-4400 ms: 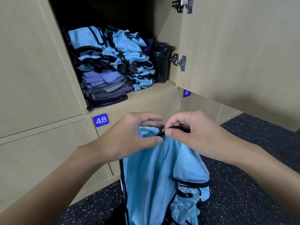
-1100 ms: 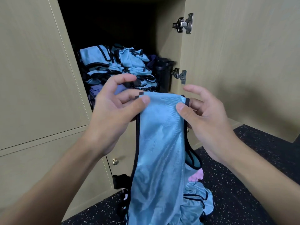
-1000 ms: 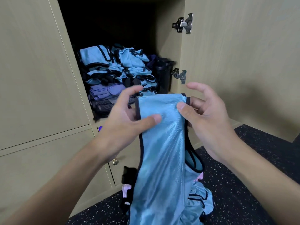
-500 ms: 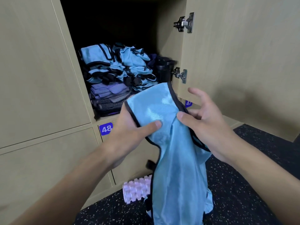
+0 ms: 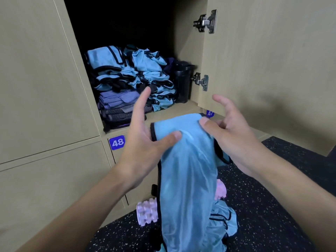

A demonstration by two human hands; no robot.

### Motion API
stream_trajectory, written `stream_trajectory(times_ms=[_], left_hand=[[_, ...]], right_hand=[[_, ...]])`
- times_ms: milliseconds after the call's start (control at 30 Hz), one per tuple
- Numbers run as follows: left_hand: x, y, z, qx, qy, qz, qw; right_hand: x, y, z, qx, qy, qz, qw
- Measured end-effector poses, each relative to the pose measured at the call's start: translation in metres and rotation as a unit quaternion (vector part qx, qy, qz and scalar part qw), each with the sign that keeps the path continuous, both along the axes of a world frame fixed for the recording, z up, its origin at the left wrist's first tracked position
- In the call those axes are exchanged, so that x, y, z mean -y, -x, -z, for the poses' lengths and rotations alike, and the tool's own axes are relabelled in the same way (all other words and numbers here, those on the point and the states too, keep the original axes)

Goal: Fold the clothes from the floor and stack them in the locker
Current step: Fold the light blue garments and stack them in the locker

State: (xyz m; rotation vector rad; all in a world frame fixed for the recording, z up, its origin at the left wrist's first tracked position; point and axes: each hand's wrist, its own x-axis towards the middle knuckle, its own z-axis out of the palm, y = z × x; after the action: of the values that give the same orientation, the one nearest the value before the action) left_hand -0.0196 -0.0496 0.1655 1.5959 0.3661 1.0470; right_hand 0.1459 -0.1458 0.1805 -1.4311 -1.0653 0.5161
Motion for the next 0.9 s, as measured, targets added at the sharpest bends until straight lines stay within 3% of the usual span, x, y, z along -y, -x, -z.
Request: stream_trajectory(times_ms=[133,367,567,733,900], left_hand=[[-0.008,0.009,-0.013,0.067,0.008,-0.064,0.996],[-0.008,0.014,-0.016,0.029,0.044,-0.097,0.994],[-0.012,0.015,-0.014,0.039,0.052,-0.115,0.991],[-0.006,0.014,0.006,-0.097,0.083,-0.042,0.991],[-0.005,0.013,-0.002,-0.042,0.096,-0.027,0.994]], right_hand=[[0.007,0.002,-0.002,0.05,0.099,-0.126,0.986],[-0.003,0.0,0.002,0.052,-0.003,-0.013,0.999],[0.001,0.006,0.002,0.037,0.058,-0.105,0.992],[-0.002,0.008,0.002,-0.055,-0.023,-0.066,0.996],[-0.003,-0.005,0.004,-0.046,-0.02,-0.002,0.999]])
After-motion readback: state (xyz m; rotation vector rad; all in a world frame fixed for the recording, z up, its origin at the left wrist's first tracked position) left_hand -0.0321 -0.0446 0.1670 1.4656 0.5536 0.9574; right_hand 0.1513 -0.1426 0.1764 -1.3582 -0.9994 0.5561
